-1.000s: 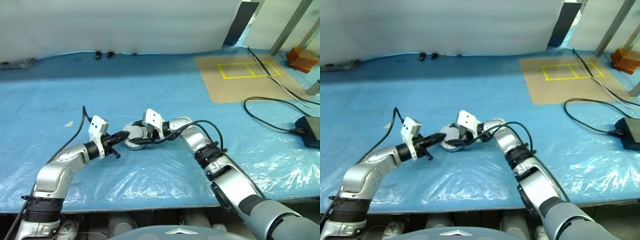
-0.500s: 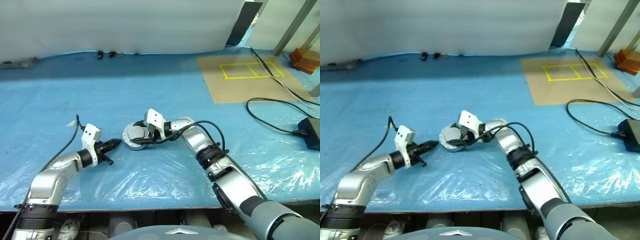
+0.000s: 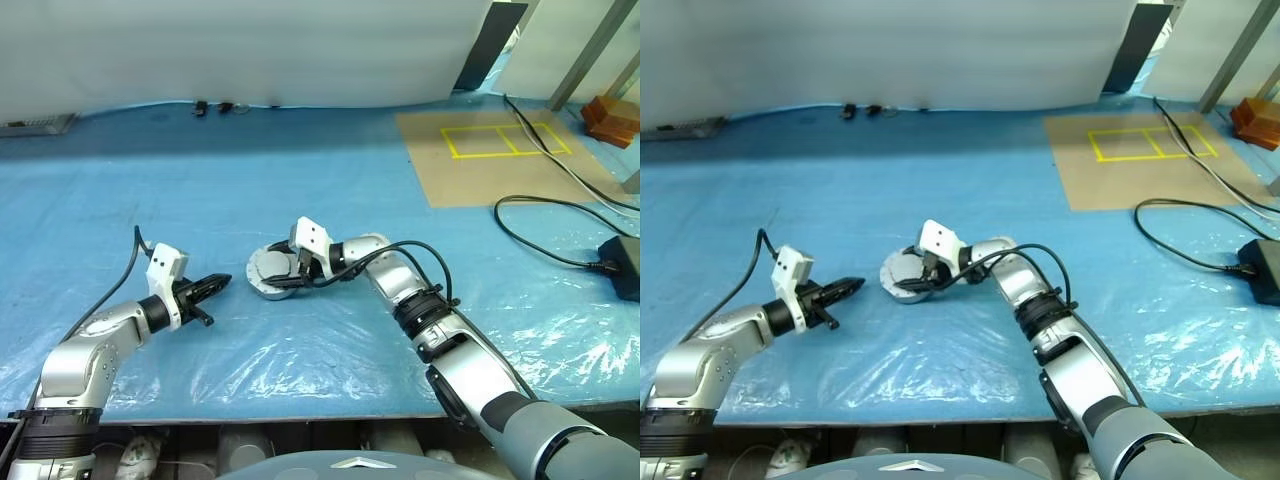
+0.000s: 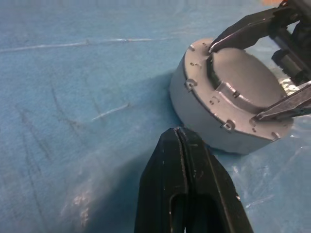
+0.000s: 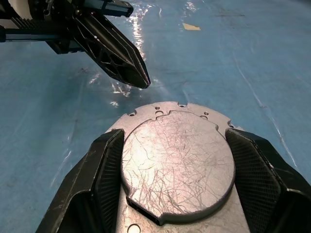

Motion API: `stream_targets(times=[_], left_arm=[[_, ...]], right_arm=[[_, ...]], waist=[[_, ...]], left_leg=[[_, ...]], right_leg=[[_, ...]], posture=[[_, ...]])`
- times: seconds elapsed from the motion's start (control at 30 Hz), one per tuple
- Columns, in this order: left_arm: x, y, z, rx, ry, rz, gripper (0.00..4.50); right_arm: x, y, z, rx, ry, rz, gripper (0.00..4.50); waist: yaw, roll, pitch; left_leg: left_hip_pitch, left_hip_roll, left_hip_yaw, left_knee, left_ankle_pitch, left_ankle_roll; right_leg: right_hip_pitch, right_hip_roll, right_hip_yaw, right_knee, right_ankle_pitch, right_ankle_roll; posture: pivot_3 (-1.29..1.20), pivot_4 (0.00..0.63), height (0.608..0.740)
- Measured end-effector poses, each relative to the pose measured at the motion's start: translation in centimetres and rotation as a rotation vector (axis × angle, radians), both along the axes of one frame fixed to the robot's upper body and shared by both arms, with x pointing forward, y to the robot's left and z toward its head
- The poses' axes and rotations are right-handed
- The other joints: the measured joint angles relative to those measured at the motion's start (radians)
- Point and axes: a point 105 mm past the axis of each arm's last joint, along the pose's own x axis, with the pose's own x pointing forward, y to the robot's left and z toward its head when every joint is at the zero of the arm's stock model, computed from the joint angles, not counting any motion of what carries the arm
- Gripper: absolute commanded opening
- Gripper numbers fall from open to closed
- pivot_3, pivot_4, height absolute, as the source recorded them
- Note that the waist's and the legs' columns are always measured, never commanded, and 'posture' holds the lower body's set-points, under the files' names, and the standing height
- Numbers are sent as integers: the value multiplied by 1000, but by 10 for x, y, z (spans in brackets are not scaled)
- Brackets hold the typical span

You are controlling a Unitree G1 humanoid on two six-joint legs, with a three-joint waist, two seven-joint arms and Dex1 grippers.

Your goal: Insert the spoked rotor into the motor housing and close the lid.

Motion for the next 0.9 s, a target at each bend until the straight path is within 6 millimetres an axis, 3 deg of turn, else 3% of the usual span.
stream_targets(times=[0.2,0.5,0.83,0.9], left_arm=[[4,-25,20,-30,-77,-82,26],[3,-31,4,9,-33,-104,26],[6,-34,2,11,-47,-107,26],[7,-37,1,11,-47,-115,0]], right_arm=[[0,1,2,1,-7,7,2966],[0,1,2,1,-6,6,2966],[1,-1,2,-1,-3,-5,2966],[1,-2,2,2,0,-15,3712]], waist=[[-2,0,0],[-2,1,0],[3,2,0],[5,2,0]], left_leg=[[0,0,1,-2,2,-3],[0,-1,1,-3,2,-3],[0,-1,1,-4,2,-3],[0,-2,1,-4,2,-3]], right_leg=[[-1,0,0,-1,0,0],[-1,0,0,-1,-1,1],[-1,-1,0,-1,-1,1],[-1,-2,0,-1,-1,1]], posture=[[0,150,740],[0,150,740],[0,150,740],[0,150,740]])
